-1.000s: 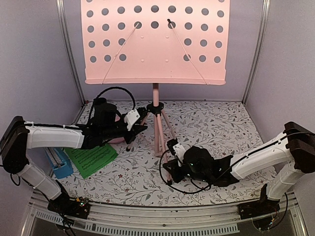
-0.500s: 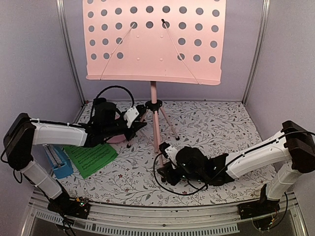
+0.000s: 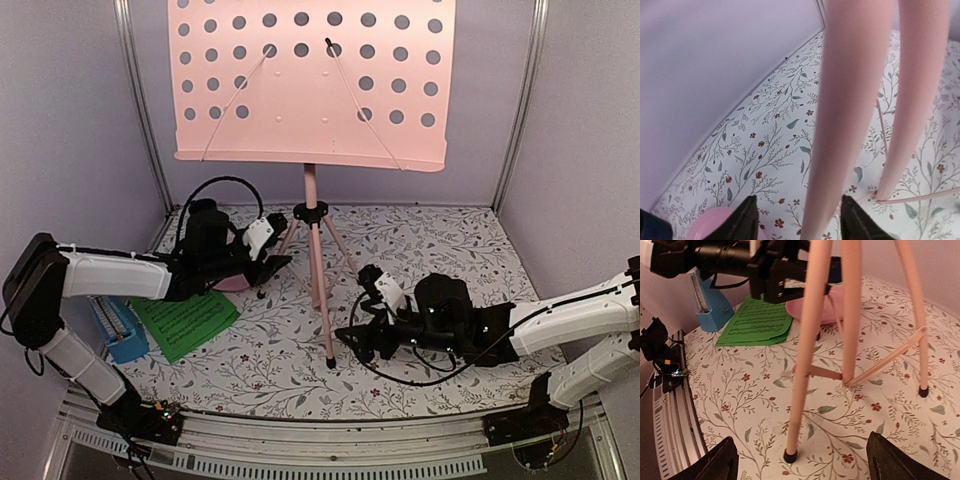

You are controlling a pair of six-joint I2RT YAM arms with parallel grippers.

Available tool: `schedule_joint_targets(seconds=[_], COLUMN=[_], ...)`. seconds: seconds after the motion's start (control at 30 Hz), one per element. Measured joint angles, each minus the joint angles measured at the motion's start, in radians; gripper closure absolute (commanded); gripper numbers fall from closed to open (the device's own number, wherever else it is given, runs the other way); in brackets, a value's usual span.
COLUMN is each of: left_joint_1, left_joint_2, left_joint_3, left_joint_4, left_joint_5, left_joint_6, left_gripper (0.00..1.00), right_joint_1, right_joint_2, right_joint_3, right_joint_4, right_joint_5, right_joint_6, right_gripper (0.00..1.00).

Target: Set up the instrument practice props

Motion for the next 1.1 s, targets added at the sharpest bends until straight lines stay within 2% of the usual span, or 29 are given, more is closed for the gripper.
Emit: schedule_joint_targets(seconds=[0.1,0.27,0.47,0.63,0.87,1.1], left_joint_1=[0.016,0.044,0.056,0.06,0.06,0.06], left_joint_2=[-0.082,-0.155,-0.172,-0.203,-0.176,-0.104], left_joint_3=[-0.064,-0.083,-0.179,-0.301,-0.285,-0.234], left_joint_4=[0.014,0.034,0.099,0.149,0.146,0.129], left_joint_5=[0.01,0.051,0.068,0.02,0.0,0.002], left_joint_6=[-0.027,-0.045,-0.055,-0.058,-0.01,0.066], left_gripper=[0.3,0.29,0.29,0.34,0.41,0.46], right_joint_1=[-0.124,-0.316,-0.453,-0.504,-0.51,-0.517], right_joint_2=[-0.069,-0.079,0.05,0.249,0.417,0.477], right_joint_3=[-0.054,-0.077,-0.032,0.095,0.26,0.314], right_joint_4=[0.05,0.089,0.135,0.136,0.146,0.148], right_joint_5=[-0.063,-0.165,-0.291,-0.357,-0.373,-0.41], right_joint_6=[-0.06,-0.198,-0.385,-0.527,-0.674,-0.759], right_gripper=[0.1,0.12,0.14,0.16,0.18,0.24])
